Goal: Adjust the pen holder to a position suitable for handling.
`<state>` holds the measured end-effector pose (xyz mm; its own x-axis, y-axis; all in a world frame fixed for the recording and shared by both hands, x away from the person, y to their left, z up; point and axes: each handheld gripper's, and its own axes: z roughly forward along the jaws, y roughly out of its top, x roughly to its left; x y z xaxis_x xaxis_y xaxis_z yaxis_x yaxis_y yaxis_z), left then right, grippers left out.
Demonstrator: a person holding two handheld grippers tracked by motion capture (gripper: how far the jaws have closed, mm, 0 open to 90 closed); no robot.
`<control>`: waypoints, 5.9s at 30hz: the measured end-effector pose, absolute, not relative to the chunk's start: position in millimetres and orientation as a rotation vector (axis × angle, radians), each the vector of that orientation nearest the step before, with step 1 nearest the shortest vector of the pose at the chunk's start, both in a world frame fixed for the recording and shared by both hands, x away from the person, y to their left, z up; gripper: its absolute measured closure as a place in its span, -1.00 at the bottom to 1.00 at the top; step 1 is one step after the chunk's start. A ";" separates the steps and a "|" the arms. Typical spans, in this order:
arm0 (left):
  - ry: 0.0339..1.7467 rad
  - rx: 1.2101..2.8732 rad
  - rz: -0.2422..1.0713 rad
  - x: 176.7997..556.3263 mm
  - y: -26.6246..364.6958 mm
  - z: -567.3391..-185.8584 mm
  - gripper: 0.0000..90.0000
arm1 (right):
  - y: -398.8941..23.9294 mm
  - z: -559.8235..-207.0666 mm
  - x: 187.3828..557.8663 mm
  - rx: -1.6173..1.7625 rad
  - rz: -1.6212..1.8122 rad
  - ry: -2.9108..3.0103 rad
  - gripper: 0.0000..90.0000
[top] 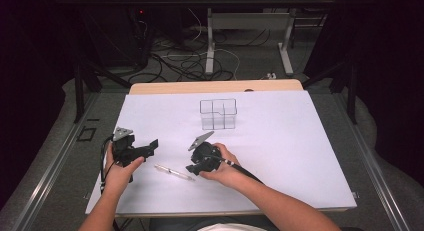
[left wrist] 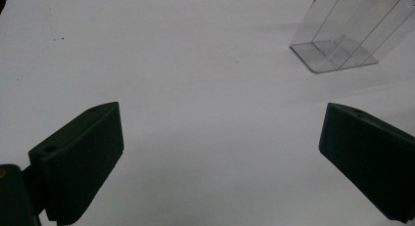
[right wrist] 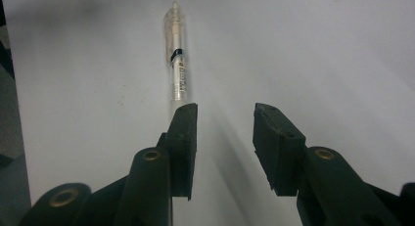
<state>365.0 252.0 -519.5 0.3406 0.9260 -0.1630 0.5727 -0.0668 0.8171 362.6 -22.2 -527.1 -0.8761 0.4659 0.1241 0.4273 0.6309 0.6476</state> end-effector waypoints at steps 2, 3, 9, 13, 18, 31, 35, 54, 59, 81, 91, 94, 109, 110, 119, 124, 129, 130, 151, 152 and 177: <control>1.338 1.751 0.520 365.0 252.0 -519.5 -0.94 | -18.8 -530.4 360.6 0.753 1.073 2.799 0.37; 1.339 1.751 0.520 365.0 252.1 -519.6 -0.94 | -18.8 -530.4 360.6 0.753 1.073 2.799 0.37; 1.338 1.751 0.519 365.2 252.2 -519.7 -0.94 | -8.7 -536.7 354.7 0.717 1.074 2.831 0.53; 1.335 1.755 0.521 365.5 251.7 -519.9 -0.94 | -4.8 -537.1 350.4 0.695 1.066 2.834 0.61; 1.334 1.754 0.521 365.4 251.9 -519.8 -0.94 | 0.1 -540.1 347.0 0.685 1.060 2.844 0.64; 1.336 1.756 0.517 365.5 251.7 -520.2 -0.94 | 5.2 -547.9 346.9 0.697 1.006 2.855 0.72; 1.338 1.759 0.515 365.4 251.2 -520.2 -0.94 | 5.1 -548.8 347.3 0.708 1.000 2.857 0.77; 1.337 1.762 0.520 365.2 251.2 -520.2 -0.93 | 5.6 -547.3 344.8 0.660 0.999 2.844 0.80; 1.335 1.763 0.521 364.9 250.9 -519.8 -0.93 | -0.5 -540.5 343.5 0.649 1.027 2.846 0.80; 1.217 1.818 0.547 355.9 223.3 -508.9 -0.77 | -71.8 -518.9 356.6 0.644 1.015 2.789 0.80; 1.035 1.966 0.569 345.3 184.8 -503.2 -0.66 | -98.1 -507.3 360.6 0.528 0.987 2.757 0.80; 0.990 2.010 0.590 343.1 178.0 -504.2 -0.65 | -101.5 -506.0 360.5 0.500 0.966 2.726 0.80; 0.660 2.183 0.720 326.5 138.2 -511.2 -0.40 | -113.3 -506.6 365.4 0.552 0.965 2.742 0.80; 0.642 2.193 0.726 325.7 136.6 -511.4 -0.37 | -113.5 -506.9 366.0 0.563 0.971 2.756 0.80; 0.477 2.285 0.791 318.7 121.3 -517.0 -0.27 | -110.9 -506.7 365.5 0.563 0.981 2.774 0.80; 0.381 2.322 0.853 314.1 113.2 -518.9 -0.25 | -109.7 -507.0 364.3 0.582 0.979 2.796 0.80; 0.305 2.335 0.893 310.3 108.2 -519.7 -0.20 | -108.6 -507.1 363.8 0.605 0.987 2.812 0.80; 0.305 2.335 0.893 310.3 108.2 -519.7 -0.19 | -108.3 -507.1 363.9 0.608 0.987 2.812 0.80; 0.013 2.475 1.077 295.4 92.0 -533.7 0.26 | -95.7 -502.4 360.4 0.607 1.006 2.858 0.80; 0.007 2.474 1.080 294.7 91.8 -534.5 0.29 | -94.2 -502.1 359.1 0.607 1.007 2.866 0.80; -0.184 2.532 1.172 285.8 87.1 -536.9 0.69 | -91.7 -502.0 357.4 0.594 1.031 2.894 0.80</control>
